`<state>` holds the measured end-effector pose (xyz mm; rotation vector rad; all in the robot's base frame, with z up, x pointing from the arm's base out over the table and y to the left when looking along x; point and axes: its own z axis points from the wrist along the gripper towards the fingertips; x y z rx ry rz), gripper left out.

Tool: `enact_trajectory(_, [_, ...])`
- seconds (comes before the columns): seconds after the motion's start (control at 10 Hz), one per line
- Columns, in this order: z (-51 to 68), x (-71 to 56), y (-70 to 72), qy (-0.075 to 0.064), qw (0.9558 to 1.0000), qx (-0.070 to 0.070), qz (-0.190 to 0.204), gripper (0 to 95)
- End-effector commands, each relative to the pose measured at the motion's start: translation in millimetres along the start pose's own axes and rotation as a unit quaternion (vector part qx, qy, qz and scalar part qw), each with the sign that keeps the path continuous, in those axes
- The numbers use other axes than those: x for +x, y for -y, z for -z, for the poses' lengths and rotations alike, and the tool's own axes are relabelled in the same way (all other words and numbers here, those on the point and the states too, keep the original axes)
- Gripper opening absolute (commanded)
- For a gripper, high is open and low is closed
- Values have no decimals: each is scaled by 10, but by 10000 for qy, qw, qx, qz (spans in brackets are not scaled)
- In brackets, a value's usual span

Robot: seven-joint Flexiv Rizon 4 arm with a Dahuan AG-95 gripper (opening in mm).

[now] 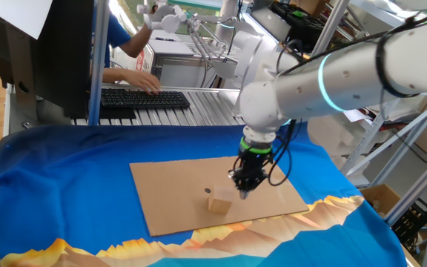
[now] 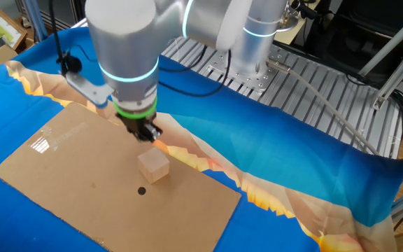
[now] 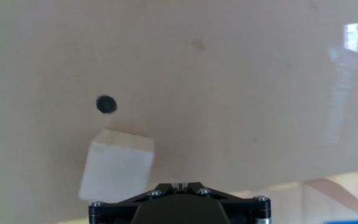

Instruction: Use the gripper to push the small block from left to right

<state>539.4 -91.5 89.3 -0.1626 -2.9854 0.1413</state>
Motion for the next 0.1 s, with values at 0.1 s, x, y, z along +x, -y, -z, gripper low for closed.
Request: enact_trajectory(0.1, [84,25,83,8,10000,4,-36,0])
